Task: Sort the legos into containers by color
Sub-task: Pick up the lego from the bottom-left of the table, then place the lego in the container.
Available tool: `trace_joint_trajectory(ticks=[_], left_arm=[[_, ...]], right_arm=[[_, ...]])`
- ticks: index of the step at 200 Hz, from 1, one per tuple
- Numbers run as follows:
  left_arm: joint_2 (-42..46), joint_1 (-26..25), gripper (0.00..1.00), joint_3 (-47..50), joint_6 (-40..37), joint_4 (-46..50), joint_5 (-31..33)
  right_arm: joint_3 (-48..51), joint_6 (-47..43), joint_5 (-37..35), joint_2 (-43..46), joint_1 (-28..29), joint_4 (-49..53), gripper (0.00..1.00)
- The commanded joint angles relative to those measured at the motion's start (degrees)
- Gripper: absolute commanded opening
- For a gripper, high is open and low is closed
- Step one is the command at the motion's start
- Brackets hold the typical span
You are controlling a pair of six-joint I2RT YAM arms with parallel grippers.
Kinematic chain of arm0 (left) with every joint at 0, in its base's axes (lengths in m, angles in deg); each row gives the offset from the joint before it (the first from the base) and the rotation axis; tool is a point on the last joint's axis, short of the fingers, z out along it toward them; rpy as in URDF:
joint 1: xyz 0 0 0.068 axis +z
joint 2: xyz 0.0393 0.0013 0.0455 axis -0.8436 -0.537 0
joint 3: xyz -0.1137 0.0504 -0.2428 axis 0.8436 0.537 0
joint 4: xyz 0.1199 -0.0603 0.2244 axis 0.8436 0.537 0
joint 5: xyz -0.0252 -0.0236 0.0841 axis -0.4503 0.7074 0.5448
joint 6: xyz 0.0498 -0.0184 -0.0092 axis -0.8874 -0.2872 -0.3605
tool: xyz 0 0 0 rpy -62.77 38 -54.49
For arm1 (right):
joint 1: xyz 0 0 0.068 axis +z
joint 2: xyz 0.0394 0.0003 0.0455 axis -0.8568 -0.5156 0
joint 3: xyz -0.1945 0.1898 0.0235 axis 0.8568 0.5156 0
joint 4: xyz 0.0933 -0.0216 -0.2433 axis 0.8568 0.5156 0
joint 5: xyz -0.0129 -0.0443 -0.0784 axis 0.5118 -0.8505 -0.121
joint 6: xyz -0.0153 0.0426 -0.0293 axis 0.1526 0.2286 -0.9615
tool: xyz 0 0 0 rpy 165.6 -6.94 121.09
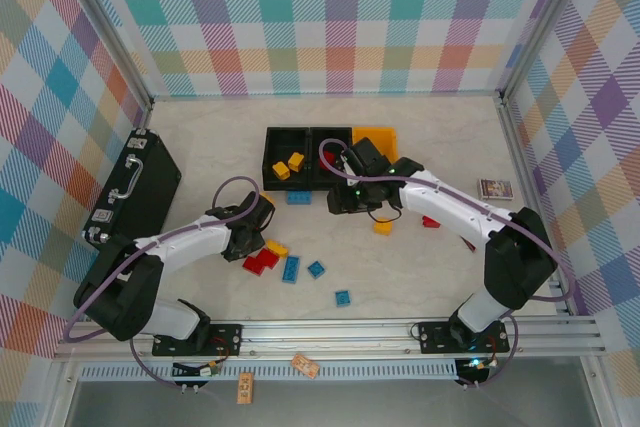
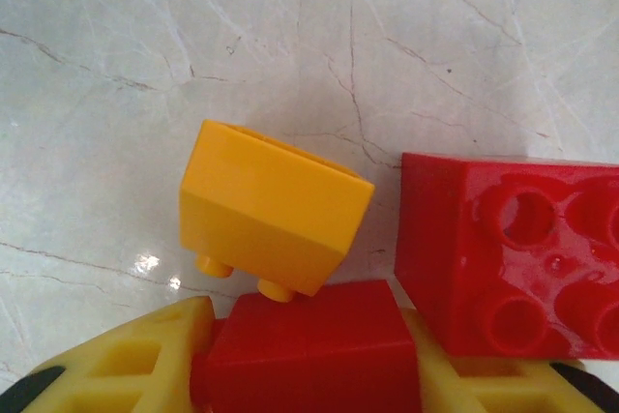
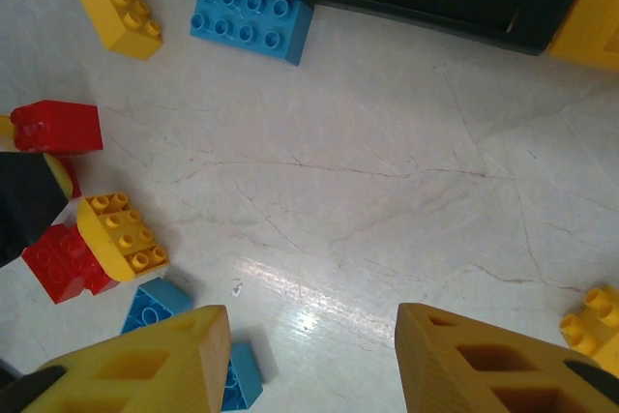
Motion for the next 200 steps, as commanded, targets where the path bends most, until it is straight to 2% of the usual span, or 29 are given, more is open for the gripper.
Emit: trace_joint_trajectory(ticks=[1, 48, 92, 132, 200], left_arm=[[3.2, 0.4, 0.3, -0.8, -1.1, 3.3, 0.0], [10.0, 0.3, 0.29, -4.0, -2.5, 9.5, -0.1], [10.6, -0.3, 0.29, -10.2, -5.2, 11.5, -2.6], [5.2, -1.7, 0.29, -17.8, -7.8, 11.0, -4.1], [-10.7, -5.9, 0.29, -34.3, -11.4, 8.2, -6.8]], right_arm=[[1.0, -0.1, 2.8, 1.9, 0.4, -1.7, 0.49], [2.3, -1.3, 10.7, 3.7, 0.4, -6.0, 0.49], [2.8, -0.6, 10.2, 5.3, -0.4, -6.0, 0.49], [4.9, 0.5, 11.7, 7.9, -3.3, -6.6, 0.49], [9.9, 2.2, 10.4, 13.3, -8.6, -6.2, 0.49]])
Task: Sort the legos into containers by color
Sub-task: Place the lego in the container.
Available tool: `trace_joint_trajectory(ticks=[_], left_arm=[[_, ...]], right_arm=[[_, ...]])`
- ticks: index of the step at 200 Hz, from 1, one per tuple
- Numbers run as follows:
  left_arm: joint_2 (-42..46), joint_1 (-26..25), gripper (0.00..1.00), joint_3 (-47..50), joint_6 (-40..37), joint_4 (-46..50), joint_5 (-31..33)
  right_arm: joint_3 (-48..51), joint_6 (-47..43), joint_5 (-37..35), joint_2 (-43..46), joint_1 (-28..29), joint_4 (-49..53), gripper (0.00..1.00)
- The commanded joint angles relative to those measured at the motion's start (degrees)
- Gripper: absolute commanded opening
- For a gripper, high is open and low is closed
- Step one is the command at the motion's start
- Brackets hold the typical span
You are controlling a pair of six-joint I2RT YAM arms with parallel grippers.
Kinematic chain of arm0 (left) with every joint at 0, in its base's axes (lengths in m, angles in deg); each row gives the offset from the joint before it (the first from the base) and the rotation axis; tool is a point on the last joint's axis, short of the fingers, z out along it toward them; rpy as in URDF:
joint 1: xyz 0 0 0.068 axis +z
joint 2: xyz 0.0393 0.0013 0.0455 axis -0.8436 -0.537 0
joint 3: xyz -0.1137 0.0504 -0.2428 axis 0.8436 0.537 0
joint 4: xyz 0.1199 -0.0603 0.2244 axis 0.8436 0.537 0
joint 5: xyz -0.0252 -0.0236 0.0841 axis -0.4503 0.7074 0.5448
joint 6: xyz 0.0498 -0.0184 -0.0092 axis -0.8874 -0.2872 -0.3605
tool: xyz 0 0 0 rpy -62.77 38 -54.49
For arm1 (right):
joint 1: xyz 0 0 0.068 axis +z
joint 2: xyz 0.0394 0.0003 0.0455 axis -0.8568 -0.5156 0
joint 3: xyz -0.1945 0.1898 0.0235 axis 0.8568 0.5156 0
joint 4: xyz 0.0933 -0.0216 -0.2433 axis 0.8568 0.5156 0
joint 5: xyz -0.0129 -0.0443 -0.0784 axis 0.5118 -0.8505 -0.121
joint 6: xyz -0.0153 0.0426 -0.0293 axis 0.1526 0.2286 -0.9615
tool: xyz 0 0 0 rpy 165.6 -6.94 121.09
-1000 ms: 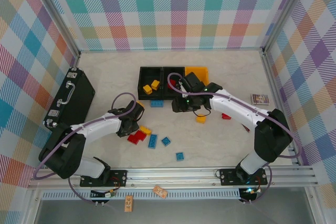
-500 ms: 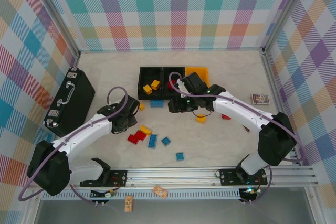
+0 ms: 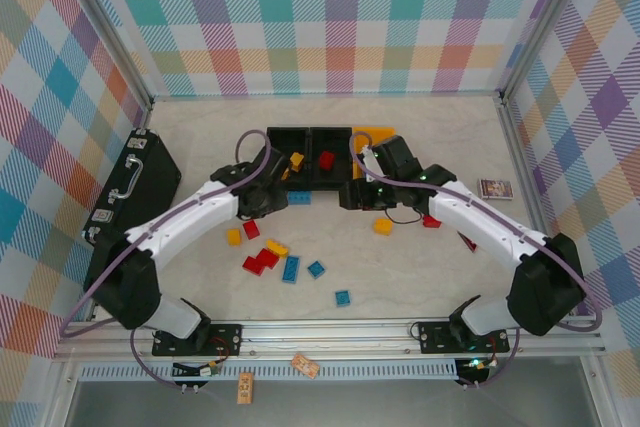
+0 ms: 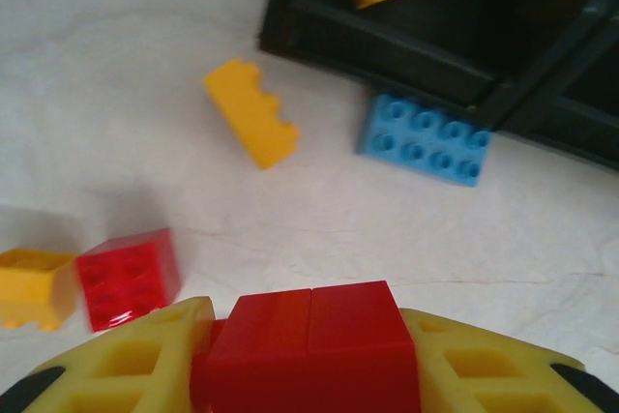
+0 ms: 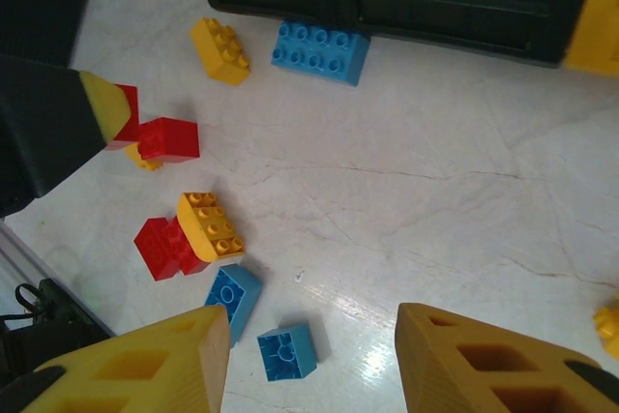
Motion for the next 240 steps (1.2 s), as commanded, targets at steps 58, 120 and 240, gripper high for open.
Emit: trace_joint_trajectory(ticks=[58, 120, 240], left_arm=[[-20.9, -3.6, 0.29, -22.6, -6.3, -1.2, -3.4], [-35.1, -3.5, 0.29, -39.2, -8.9, 1.6, -3.3], [-44.2, -3.5, 0.48, -49.8, -9.4, 4.7, -2.2]], right_arm=[[5.0, 4.2, -1.3, 4.1, -5.3, -0.1, 0.5], [6.7, 3.9, -2.5, 7.0, -7.4, 1.5, 0.5], [6.7, 3.1, -3.2, 8.4, -9.0, 2.8, 0.5]])
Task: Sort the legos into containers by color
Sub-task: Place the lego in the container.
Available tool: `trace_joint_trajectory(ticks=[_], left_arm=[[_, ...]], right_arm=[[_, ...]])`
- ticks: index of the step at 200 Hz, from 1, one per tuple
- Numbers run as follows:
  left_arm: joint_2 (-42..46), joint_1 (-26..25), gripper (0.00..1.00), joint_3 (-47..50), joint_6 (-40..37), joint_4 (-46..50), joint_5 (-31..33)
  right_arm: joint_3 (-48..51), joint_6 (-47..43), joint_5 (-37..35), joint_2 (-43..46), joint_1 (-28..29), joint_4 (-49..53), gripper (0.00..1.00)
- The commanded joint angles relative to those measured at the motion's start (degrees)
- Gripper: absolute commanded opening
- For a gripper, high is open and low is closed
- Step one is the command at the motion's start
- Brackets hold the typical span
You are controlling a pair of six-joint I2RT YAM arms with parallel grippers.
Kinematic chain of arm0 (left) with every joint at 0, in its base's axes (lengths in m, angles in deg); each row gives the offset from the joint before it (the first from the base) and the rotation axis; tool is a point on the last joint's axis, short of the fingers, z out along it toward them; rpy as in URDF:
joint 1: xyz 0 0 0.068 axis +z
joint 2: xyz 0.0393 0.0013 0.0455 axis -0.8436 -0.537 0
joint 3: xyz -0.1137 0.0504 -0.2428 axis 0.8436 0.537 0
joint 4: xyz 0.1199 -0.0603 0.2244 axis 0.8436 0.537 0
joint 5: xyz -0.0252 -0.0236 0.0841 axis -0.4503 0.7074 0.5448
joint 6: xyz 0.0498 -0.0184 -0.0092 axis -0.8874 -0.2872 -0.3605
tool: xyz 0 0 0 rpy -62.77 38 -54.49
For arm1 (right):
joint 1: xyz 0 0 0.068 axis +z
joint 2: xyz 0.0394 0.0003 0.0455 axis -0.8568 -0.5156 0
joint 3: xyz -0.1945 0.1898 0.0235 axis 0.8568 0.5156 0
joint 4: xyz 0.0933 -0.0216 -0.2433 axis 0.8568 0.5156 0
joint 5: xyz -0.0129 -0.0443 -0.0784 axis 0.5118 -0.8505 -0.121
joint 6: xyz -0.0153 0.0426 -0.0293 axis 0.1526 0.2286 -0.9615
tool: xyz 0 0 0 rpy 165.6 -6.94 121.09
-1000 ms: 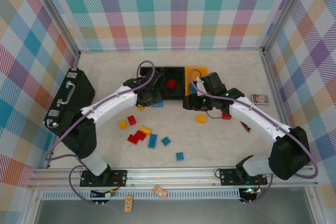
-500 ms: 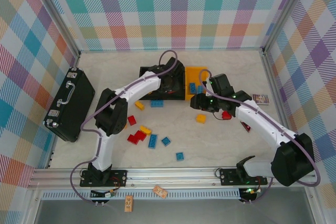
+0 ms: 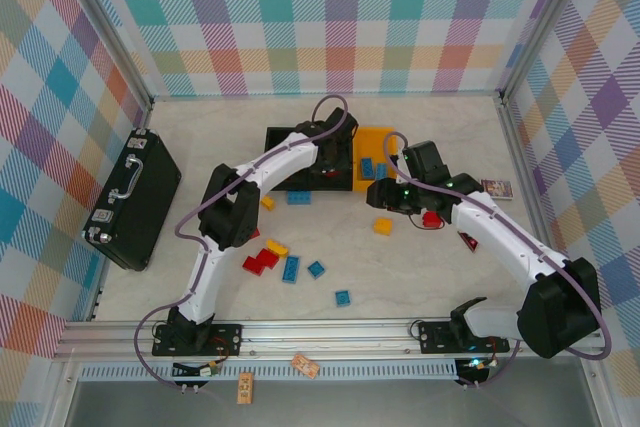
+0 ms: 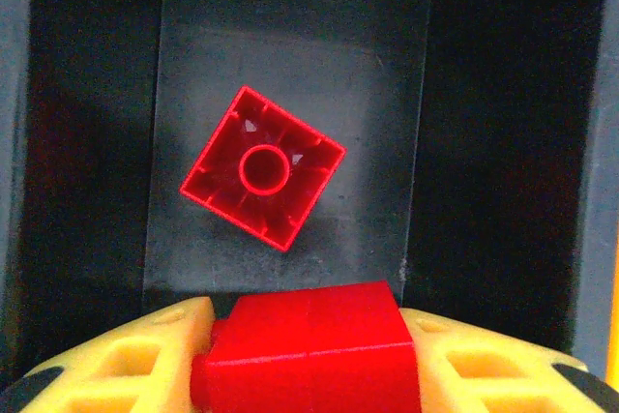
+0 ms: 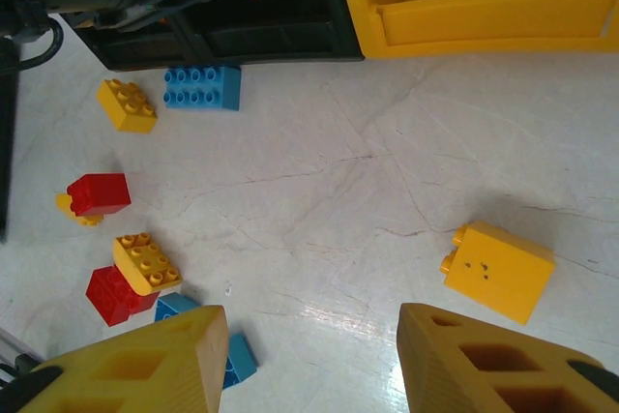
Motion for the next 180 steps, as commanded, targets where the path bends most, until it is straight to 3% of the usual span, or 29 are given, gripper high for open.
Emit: trace_joint_trajectory(ticks=[1, 70, 110, 140, 180], left_arm=[[0.4, -0.7, 0.48, -2.3, -1.3, 1.8, 0.7], [4.1, -0.7, 0.59, -3.5, -2.0, 1.2, 0.3], [7.5, -1.3, 0.59, -2.6, -2.4, 1.1, -1.0], [13.0, -2.5, 0.59, 2.7, -3.6, -2.1, -3.8], [22.2, -3.8, 0.59, 16.3, -4.8, -9.5, -10.3]], right_arm=[[0.2, -0.1, -0.6, 1.6, -0.5, 1.1, 0.5], [0.1, 0.2, -2.7, 2.5, -0.9, 2.5, 0.57], [-0.5, 0.9, -5.5, 2.4, -2.2, 5.0, 0.6], [-1.5, 4.2, -11.8, 0.7, -5.9, 10.5, 0.69], [-0.5, 7.3, -15.8, -3.0, -12.2, 12.6, 0.73]])
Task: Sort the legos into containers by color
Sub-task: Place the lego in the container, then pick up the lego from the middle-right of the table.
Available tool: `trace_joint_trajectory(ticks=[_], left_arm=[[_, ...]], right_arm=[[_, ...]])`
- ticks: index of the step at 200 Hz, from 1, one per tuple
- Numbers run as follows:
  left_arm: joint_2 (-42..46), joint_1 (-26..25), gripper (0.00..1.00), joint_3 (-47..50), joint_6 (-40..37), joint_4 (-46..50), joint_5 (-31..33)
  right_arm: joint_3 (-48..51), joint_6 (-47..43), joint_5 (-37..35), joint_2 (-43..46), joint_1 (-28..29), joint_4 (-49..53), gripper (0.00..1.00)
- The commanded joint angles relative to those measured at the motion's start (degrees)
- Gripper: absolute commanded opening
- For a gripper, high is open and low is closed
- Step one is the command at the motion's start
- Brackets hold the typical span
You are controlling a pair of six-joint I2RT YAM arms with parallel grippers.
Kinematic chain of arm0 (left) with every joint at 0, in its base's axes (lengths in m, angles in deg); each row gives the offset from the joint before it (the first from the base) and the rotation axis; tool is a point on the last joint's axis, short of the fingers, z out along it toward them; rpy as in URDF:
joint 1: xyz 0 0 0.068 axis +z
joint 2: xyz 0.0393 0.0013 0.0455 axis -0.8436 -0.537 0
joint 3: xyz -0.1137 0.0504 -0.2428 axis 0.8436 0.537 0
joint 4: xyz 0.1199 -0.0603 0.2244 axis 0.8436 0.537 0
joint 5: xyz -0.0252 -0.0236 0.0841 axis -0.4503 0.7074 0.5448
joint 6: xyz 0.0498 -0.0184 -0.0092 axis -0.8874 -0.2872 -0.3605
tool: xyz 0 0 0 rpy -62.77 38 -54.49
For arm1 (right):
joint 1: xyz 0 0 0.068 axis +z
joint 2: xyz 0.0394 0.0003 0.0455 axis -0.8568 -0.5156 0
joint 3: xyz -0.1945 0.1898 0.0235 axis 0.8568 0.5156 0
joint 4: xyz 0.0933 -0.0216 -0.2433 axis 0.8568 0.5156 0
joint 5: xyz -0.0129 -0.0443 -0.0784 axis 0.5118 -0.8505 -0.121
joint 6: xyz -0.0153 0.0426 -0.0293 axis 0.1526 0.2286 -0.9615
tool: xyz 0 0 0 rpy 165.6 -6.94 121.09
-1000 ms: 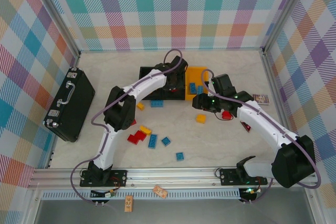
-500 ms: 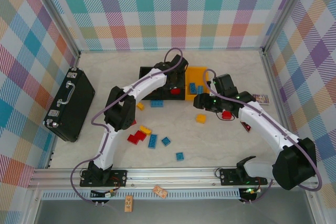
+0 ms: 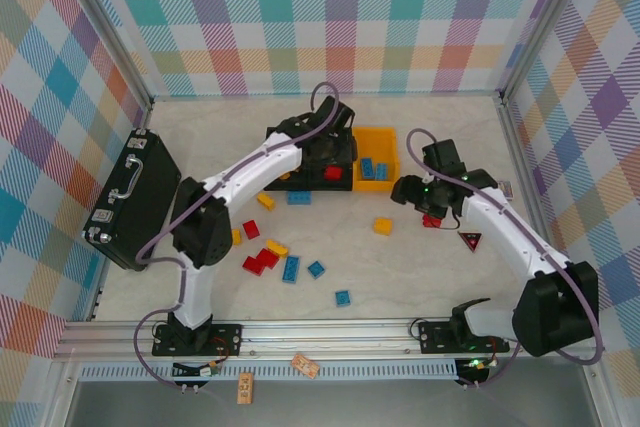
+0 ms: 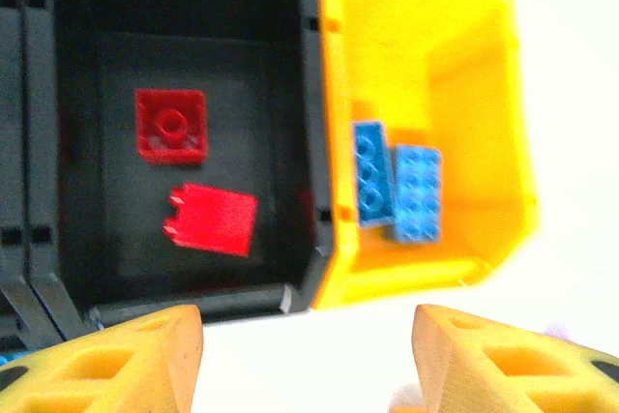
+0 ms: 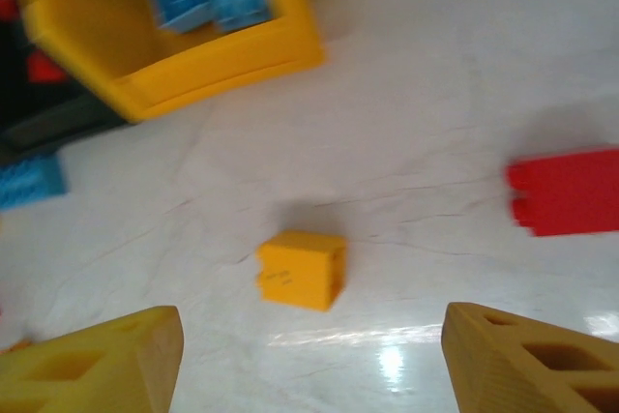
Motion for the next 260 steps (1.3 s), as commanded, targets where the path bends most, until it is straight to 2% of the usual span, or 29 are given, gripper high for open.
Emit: trace_joint_trajectory(ticks=[1, 40, 82, 117, 159, 202, 227, 260], left_arm=[[5.6, -1.0, 0.59, 7.5, -1.8, -4.8, -5.4], [14.1, -1.7, 0.59, 20.8, -2.1, -10.1, -11.2], [21.0, -2.4, 0.59, 31.7, 0.1, -12.5, -11.2], [23.8, -2.4, 0.59, 36.8, 2.4, -13.3, -10.1], [24.2, -2.4, 0.59, 38.4, 3.3, -13.3, -9.3], [24.3, -2.5, 0.59, 39.7, 4.5, -14.6, -10.0], [24.4, -2.7, 0.59, 40.3, 5.0, -14.9, -10.1], [25.2, -2.9, 0.59, 41.0, 5.2, -14.7, -9.6]], right_arm=[[-0.1, 2.7, -4.4, -2.2, -2.7, 3.1, 0.73], [-1.1, -3.6, -11.7, -7.8, -3.4, 2.2, 0.75], [-1.5, -9.1, -16.2, -12.0, -3.6, -0.5, 0.78], [-1.8, -11.1, -13.1, -16.6, -5.1, -1.7, 0.78], [-1.6, -11.3, -9.6, -20.4, -5.3, -2.6, 0.76], [-1.3, -11.7, -5.2, -21.2, -5.2, -2.9, 0.65], [-1.7, -11.9, -5.5, -22.1, -5.2, -2.6, 0.55], [-2.5, -12.1, -5.2, -22.6, -5.2, -2.0, 0.36]])
